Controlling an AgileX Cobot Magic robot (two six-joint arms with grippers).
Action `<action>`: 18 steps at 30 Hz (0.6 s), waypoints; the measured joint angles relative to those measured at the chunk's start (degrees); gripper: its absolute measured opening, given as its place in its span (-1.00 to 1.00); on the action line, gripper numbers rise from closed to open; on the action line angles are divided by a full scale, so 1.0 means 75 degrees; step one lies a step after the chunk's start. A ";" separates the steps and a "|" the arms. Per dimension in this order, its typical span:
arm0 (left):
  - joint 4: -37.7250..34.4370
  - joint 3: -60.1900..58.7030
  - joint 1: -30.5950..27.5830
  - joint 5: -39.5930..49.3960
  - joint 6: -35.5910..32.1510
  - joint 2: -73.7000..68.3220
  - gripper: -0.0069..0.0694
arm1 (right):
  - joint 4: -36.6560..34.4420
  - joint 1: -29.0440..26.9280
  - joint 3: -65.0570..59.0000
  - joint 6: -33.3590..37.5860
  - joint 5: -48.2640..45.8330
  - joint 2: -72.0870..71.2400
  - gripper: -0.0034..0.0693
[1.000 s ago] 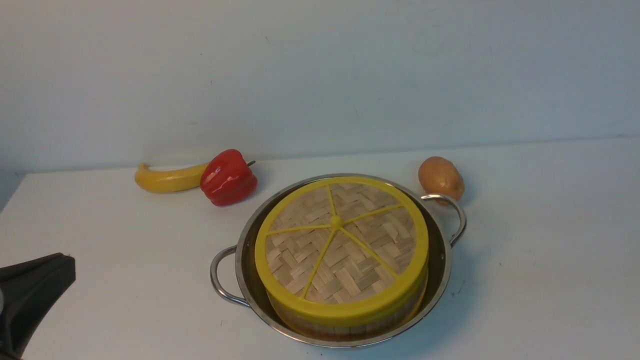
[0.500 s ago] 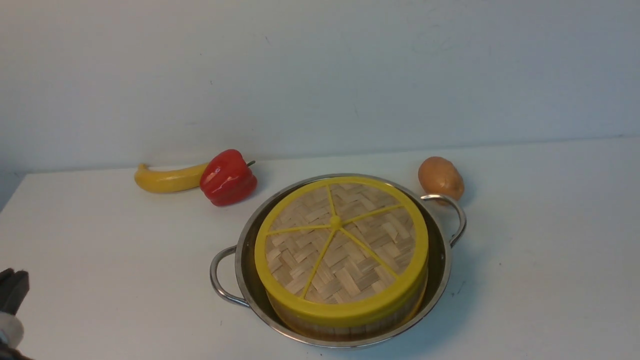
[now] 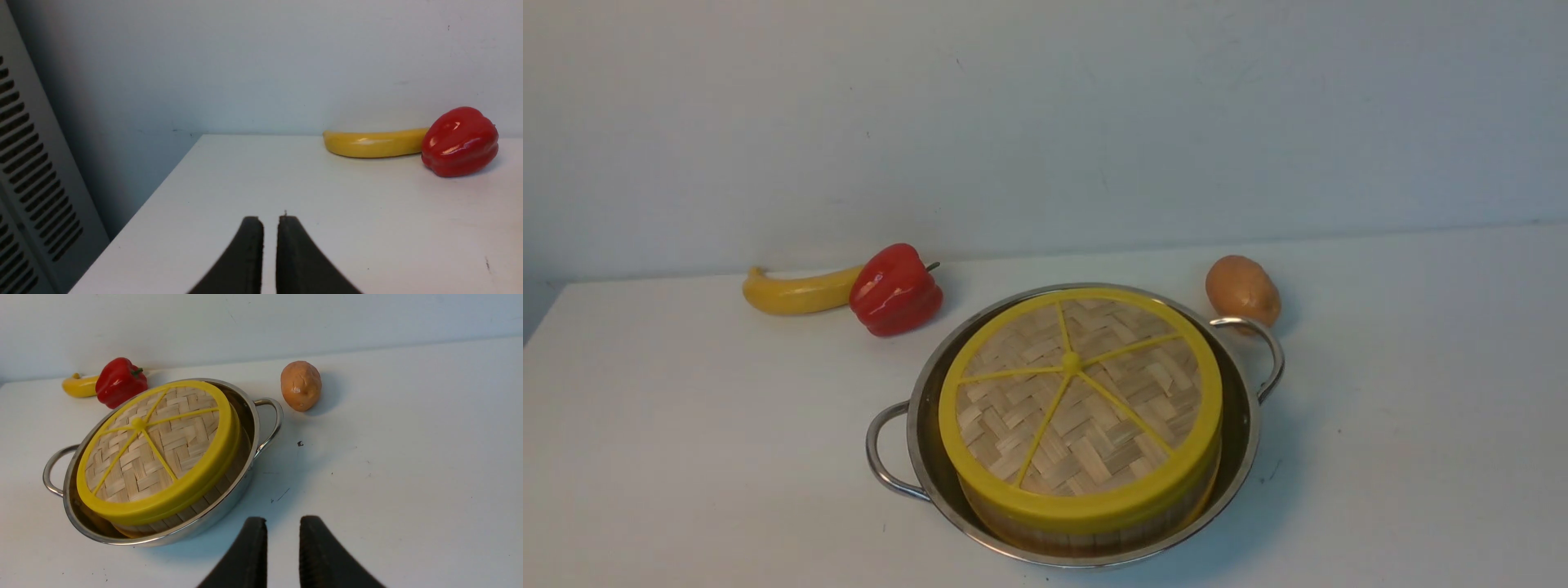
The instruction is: Place the steamer in the pot on the white table, and put the lid on the steamer.
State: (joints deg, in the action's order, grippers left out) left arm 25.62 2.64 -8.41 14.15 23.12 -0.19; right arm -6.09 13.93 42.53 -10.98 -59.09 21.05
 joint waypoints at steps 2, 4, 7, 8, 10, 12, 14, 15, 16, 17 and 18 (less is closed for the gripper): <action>0.0000 -0.0034 0.0000 0.0000 0.0074 0.0000 -0.69 | 0.0000 0.0000 0.0000 0.0000 0.0000 0.0000 -0.50; 0.0000 -0.0034 0.0000 -0.0034 0.0087 0.0000 -0.69 | 0.0000 0.0000 -0.0009 0.0000 0.0000 0.0000 -0.49; 0.0000 -0.0049 0.0000 -0.0375 0.0118 0.0000 -0.68 | 0.0000 0.0000 -0.0009 0.0000 0.0000 0.0000 -0.46; 0.0000 -0.0049 0.0000 -0.0631 0.0118 0.0000 -0.68 | 0.0000 0.0000 -0.0009 0.0000 0.0000 0.0000 -0.46; 0.0000 -0.0049 0.0000 -0.0874 0.0118 0.0000 -0.68 | 0.0000 0.0000 -0.0009 0.0000 0.0000 0.0000 -0.45; -0.0047 -0.0081 0.0000 -0.1049 0.0083 0.0000 -0.68 | 0.0000 0.0000 -0.0009 0.0000 0.0000 0.0000 -0.43; -0.0300 -0.0154 0.0000 -0.1048 -0.0147 0.0000 -0.68 | 0.0000 0.0000 -0.0009 0.0000 0.0000 0.0000 -0.41; -0.0572 -0.0215 0.0000 -0.1048 -0.0332 0.0000 -0.68 | 0.0000 0.0000 -0.0009 0.0000 0.0000 0.0000 -0.41; -0.0932 -0.0297 0.0000 -0.1009 -0.0646 0.0006 -0.68 | 0.0000 0.0000 -0.0009 0.0000 0.0000 0.0000 -0.41; -0.1350 -0.0363 0.0000 -0.0952 -0.1031 0.0006 -0.68 | 0.0000 0.0000 -0.0009 0.0000 0.0000 0.0000 -0.40; -0.1799 -0.0397 0.0000 -0.0867 -0.1560 0.0009 -0.68 | 0.0000 0.0000 -0.0009 0.0000 0.0000 0.0000 -0.39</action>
State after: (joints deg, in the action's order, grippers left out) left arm 12.12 -0.33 -8.41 7.65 11.42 -0.12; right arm -6.09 13.93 42.46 -10.98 -59.09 21.05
